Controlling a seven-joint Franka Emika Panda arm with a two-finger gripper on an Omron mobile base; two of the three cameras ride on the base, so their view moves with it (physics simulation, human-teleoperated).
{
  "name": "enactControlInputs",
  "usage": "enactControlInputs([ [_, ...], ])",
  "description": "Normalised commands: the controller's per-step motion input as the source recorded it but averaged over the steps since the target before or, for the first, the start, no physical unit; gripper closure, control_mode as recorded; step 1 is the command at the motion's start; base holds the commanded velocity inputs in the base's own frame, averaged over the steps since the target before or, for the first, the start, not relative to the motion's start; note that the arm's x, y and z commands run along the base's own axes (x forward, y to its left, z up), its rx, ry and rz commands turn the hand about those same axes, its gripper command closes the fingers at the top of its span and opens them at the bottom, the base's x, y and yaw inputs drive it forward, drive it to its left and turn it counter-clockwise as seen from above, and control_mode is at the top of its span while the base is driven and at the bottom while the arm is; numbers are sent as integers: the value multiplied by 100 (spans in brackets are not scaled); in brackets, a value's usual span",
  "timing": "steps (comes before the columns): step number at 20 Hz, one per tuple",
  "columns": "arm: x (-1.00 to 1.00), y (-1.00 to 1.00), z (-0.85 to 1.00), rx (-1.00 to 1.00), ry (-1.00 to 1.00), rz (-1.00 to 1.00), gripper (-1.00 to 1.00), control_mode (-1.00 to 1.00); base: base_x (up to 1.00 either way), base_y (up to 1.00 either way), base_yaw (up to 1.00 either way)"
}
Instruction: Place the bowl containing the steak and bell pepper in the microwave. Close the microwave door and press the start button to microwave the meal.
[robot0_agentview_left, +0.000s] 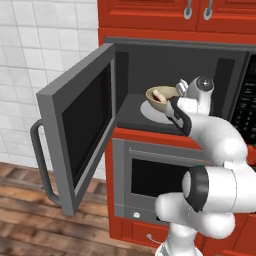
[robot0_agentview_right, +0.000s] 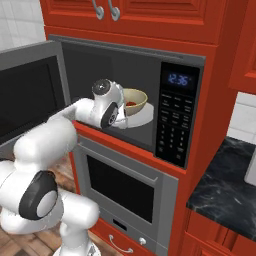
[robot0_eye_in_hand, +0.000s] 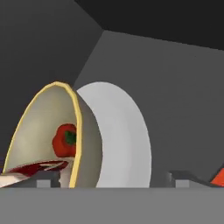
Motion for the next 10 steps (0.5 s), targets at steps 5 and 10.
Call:
enactControlInputs([
  [5, -100, 12, 33, -8, -11, 2, -100, -100, 0, 0, 0],
  [10, -100, 26, 54, -23, -12, 16, -100, -100, 0, 0, 0],
])
